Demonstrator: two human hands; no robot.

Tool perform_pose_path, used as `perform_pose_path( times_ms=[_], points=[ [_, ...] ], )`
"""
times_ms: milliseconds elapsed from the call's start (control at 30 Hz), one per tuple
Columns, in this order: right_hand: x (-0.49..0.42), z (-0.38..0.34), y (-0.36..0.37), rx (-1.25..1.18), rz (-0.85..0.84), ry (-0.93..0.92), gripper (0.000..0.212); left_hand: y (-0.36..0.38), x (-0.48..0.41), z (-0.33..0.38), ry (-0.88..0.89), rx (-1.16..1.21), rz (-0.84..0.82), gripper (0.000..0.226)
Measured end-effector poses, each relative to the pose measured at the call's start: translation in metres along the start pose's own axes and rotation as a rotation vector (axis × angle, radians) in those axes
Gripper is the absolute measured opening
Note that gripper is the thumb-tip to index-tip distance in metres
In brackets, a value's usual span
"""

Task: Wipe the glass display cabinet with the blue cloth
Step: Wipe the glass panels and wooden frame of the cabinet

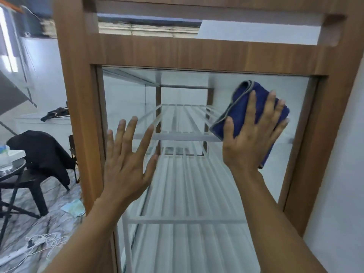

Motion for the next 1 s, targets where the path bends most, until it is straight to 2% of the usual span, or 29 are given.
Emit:
perform_pose_path(
  times_ms=[67, 200, 267, 333, 433, 500, 567, 633, 700, 733, 767, 867, 900, 933, 967, 1000],
  points=[
    [0.017, -0.021, 0.003, -0.013, -0.039, -0.076, 0.066, 0.001, 0.02, -0.011, 0.002, -0.037, -0.003, 0.061],
    [0.077, -0.053, 0.015, -0.053, -0.222, -0.707, 0.066, 0.006, 0.06, -0.027, 0.037, -0.082, 0.001, 0.059],
    [0.098, -0.031, 0.015, -0.022, -0.235, -0.811, 0.064, 0.014, 0.084, -0.037, 0.034, -0.105, 0.01, 0.059],
    [0.112, 0.011, 0.012, 0.012, -0.157, -0.648, 0.064, 0.021, 0.11, -0.045, 0.034, -0.105, 0.032, 0.06],
    [0.138, 0.082, 0.0, 0.06, -0.056, -0.18, 0.067, 0.03, 0.144, -0.047, 0.037, -0.126, 0.049, 0.059],
    [0.162, 0.085, 0.0, 0.067, -0.005, 0.001, 0.067, 0.036, 0.159, -0.036, -0.026, -0.127, 0.051, 0.06],
    [0.189, 0.043, 0.009, 0.032, 0.018, -0.059, 0.067, 0.043, 0.171, -0.015, -0.102, -0.107, 0.052, 0.061],
    [0.229, -0.011, 0.022, -0.033, -0.052, -0.367, 0.067, 0.056, 0.189, 0.013, -0.084, -0.081, 0.035, 0.063],
    [0.266, -0.024, 0.028, -0.059, -0.121, -0.609, 0.063, 0.072, 0.211, 0.034, -0.045, -0.056, 0.032, 0.063],
    [0.277, -0.006, 0.027, -0.054, -0.112, -0.625, 0.062, 0.08, 0.222, 0.039, -0.039, -0.045, 0.03, 0.063],
    [0.285, 0.022, 0.026, -0.034, -0.082, -0.558, 0.062, 0.087, 0.233, 0.042, -0.037, -0.044, 0.029, 0.064],
    [0.308, 0.116, 0.011, 0.061, -0.026, -0.128, 0.067, 0.105, 0.266, 0.044, -0.012, -0.067, 0.028, 0.067],
    [0.319, 0.126, 0.008, 0.062, -0.008, -0.046, 0.069, 0.108, 0.274, 0.045, 0.007, -0.074, 0.025, 0.068],
    [0.33, 0.118, 0.008, 0.068, 0.001, -0.024, 0.069, 0.112, 0.282, 0.046, 0.025, -0.078, 0.025, 0.068],
    [0.343, 0.097, 0.013, 0.071, 0.001, -0.083, 0.069, 0.115, 0.29, 0.047, 0.042, -0.081, 0.028, 0.068],
    [0.36, 0.069, 0.018, 0.049, -0.027, -0.232, 0.068, 0.117, 0.297, 0.048, 0.053, -0.079, 0.032, 0.068]
  ],
)
Point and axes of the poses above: each hand's wrist, its own x-axis away from the middle knuckle, its own y-axis out of the palm, z = x × y, the point moved 2 cm from there along -x, towards the middle knuckle, and after that the axes turned 8 degrees about -y, right-handed, at the moved point
